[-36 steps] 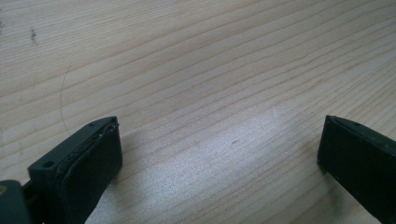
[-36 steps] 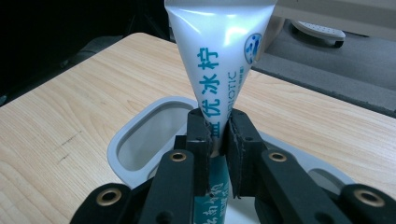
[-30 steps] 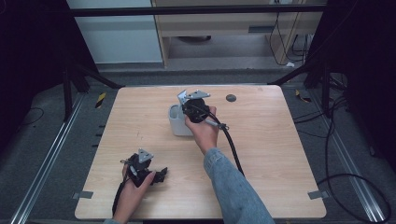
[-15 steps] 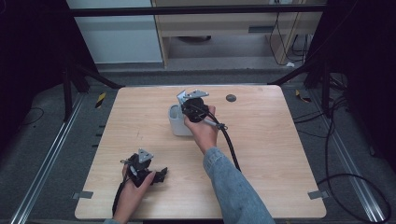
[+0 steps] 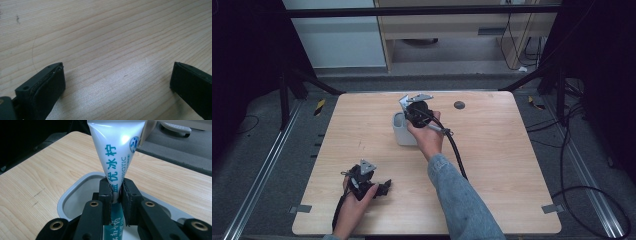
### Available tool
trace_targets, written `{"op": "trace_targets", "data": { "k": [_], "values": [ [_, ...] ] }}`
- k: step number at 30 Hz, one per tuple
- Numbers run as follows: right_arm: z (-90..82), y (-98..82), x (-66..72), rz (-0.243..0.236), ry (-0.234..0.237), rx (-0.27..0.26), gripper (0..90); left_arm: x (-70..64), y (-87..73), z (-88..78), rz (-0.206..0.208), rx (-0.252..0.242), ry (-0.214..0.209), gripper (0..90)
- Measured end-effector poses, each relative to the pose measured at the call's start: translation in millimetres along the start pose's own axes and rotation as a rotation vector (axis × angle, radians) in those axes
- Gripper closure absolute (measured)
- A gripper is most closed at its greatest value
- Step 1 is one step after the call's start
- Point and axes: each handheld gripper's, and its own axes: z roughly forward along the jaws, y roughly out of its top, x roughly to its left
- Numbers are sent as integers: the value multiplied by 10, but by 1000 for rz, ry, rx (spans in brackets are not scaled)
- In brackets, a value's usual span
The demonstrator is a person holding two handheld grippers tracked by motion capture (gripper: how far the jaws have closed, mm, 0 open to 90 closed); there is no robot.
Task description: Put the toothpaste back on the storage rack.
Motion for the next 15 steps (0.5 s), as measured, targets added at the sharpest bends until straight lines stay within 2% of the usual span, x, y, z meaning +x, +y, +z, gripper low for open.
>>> {"op": "trace_targets", "data": {
  "k": [7, 15],
  "values": [
    [10, 6, -42, 19, 15, 9, 784, 1, 0, 0, 2, 1, 0, 0],
    [-13, 28, -46, 13, 16, 8, 766, 1, 0, 0, 2, 1, 0, 0]
  ]
}}
